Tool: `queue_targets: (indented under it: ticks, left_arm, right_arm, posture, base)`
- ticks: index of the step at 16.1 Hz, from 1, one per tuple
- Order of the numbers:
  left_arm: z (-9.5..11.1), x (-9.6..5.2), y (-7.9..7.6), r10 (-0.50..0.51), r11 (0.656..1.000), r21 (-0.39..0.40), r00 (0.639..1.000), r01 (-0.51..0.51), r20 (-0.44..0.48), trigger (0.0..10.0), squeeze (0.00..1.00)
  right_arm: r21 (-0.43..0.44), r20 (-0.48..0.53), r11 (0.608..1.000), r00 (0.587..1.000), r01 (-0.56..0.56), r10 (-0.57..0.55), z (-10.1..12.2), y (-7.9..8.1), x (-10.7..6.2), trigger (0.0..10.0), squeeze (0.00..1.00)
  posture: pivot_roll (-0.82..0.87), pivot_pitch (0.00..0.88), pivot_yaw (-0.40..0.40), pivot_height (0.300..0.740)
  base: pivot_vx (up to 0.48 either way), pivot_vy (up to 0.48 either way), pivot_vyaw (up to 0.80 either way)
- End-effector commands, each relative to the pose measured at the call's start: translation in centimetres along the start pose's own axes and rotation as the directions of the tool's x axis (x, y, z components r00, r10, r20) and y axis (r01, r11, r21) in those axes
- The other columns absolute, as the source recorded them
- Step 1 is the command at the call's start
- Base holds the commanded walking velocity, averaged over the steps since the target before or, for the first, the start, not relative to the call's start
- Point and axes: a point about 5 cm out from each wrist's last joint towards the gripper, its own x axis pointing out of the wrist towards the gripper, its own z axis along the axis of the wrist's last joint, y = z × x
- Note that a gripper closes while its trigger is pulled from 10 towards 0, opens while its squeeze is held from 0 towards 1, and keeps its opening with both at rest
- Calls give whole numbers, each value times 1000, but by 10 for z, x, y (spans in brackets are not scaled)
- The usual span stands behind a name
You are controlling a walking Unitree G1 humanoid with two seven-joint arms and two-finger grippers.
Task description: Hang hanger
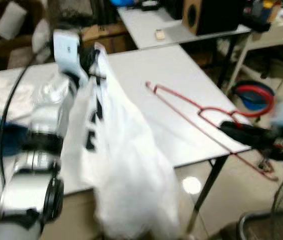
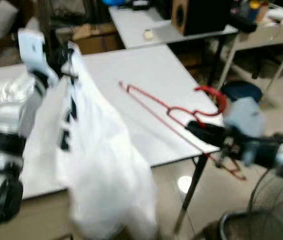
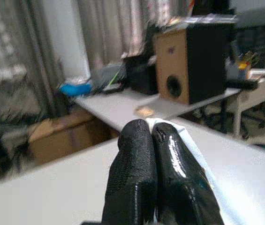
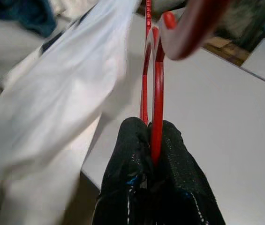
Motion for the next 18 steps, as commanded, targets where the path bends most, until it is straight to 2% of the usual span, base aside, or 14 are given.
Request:
queue_targets:
  ticks: [1,5,6,7,9,11,12,13,15,16,18]
  left_arm:
    - [8,5,2,-12,1000,8,1000,12,23,10000,0]
    - [9,17,3,-25,1000,-18,1000,25,14,10000,0]
    - [19,26,-7,-101,995,-15,994,102,50,10000,0]
    - [24,28,-12,-141,990,-13,987,143,73,10000,0]
    - [30,30,-25,-228,973,5,969,229,89,10000,0]
    - [32,29,-31,-272,962,0,956,273,107,10000,0]
    - [35,28,-34,-308,950,-14,943,312,129,10000,0]
    - [41,23,-39,-377,922,-27,912,386,164,10000,0]
    - [49,11,-45,-480,871,-14,856,492,193,10000,0]
    - [50,7,-46,-498,860,-16,844,511,199,10000,0]
    - [65,-4,-52,-557,808,-35,783,588,277,10000,0]
  right_arm:
    - [5,3,998,998,-70,70,2,3,-5,10000,0]
    - [37,42,980,980,-194,193,7,9,0,10000,0]
    - [53,54,963,964,-264,262,3,16,10,10000,0]
    - [60,62,957,958,-283,280,2,17,15,10000,0]
    - [76,73,938,940,-339,334,-4,21,31,10000,0]
    - [77,60,934,936,-350,346,-8,20,45,10000,0]
    - [64,26,939,941,-339,338,-13,16,56,10000,0]
    - [40,-20,958,958,-285,286,-18,4,72,10000,0]
    - [27,-53,981,979,-194,196,-20,-16,91,10000,0]
    - [16,-61,985,983,-173,173,-21,-22,95,10000,0]
    - [-66,-59,997,997,45,-49,-15,-62,119,10000,0]
  posture:
    - [-156,8,79,740]
    - [-153,2,70,740]
    - [-154,2,73,740]
    - [-154,1,73,740]
    - [-149,0,71,740]
    - [-142,0,71,740]
    - [-140,0,71,740]
    - [-136,0,69,740]
    - [-133,8,63,740]
    - [-133,8,63,740]
    - [-130,15,59,740]
  base:
    - [341,0,0]
    - [0,0,0]
    - [0,0,0]
    - [0,0,0]
    - [0,0,0]
    - [0,0,0]
    - [0,0,0]
    - [0,0,0]
    - [0,0,0]
    - [0,0,0]
    - [0,0,0]
